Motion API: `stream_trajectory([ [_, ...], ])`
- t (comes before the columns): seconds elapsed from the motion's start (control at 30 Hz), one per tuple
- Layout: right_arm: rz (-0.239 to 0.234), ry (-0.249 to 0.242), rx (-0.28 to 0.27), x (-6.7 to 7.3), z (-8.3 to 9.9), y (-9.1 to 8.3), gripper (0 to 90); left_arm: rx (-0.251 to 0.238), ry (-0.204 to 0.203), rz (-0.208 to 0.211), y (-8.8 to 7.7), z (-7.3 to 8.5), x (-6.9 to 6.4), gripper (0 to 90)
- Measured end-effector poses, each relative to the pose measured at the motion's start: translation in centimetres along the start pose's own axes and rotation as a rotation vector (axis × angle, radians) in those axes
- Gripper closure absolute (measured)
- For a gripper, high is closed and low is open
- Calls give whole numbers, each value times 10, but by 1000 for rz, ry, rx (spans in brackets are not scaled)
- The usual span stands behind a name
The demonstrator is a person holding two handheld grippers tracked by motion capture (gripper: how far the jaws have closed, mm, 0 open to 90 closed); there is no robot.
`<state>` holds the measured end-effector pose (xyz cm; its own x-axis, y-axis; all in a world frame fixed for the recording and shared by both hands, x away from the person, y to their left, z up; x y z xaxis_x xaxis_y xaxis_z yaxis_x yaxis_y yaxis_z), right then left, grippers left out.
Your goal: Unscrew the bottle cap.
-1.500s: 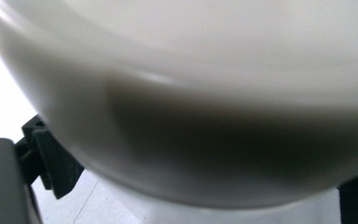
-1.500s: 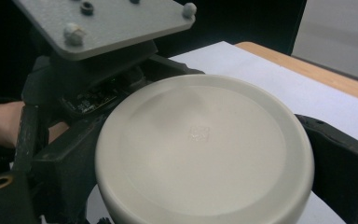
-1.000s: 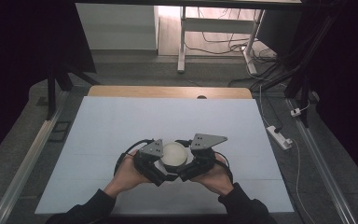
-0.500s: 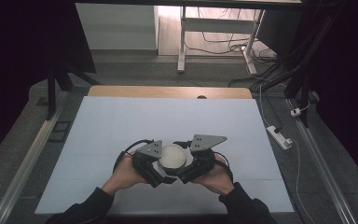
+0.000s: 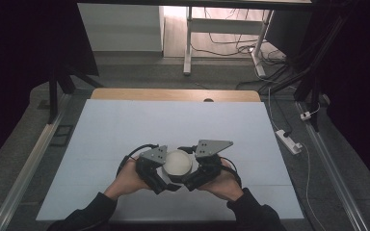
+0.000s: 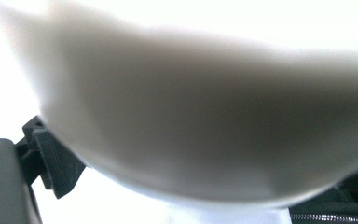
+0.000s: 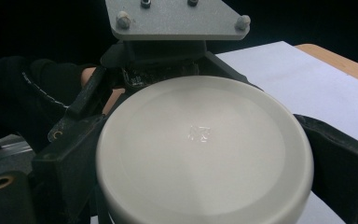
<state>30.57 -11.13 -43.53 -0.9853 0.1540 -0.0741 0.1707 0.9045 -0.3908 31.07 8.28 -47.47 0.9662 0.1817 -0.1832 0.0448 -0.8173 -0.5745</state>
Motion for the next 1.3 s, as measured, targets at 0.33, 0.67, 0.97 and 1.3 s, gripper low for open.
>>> stream_trajectory([
  [0.33, 4, -2, -7, 0, -1, -3, 74, 22, 4, -13, 2, 2, 2, 75],
  [0.67, 15, 5, -19, -2, -2, -7, 74, 13, -8, -33, 0, 3, 4, 75],
  [0.97, 18, 0, -17, -1, -4, -9, 74, 18, -16, -51, -1, 5, 7, 75],
  [1.3, 21, 2, -12, 0, -3, -12, 74, 3, -35, -77, -5, 8, 13, 75],
])
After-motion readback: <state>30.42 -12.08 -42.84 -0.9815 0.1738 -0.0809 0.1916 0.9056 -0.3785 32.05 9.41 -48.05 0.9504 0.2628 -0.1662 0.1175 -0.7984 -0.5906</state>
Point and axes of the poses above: each handheld gripper's, and its own axes: y roughly forward along the jaws, z roughly out of its underside, x roughly to its left, the point moved 1 cm from there along y, roughly forward along the jaws, and after that the axes turned 8 degrees about -y, right-handed, at the moved point
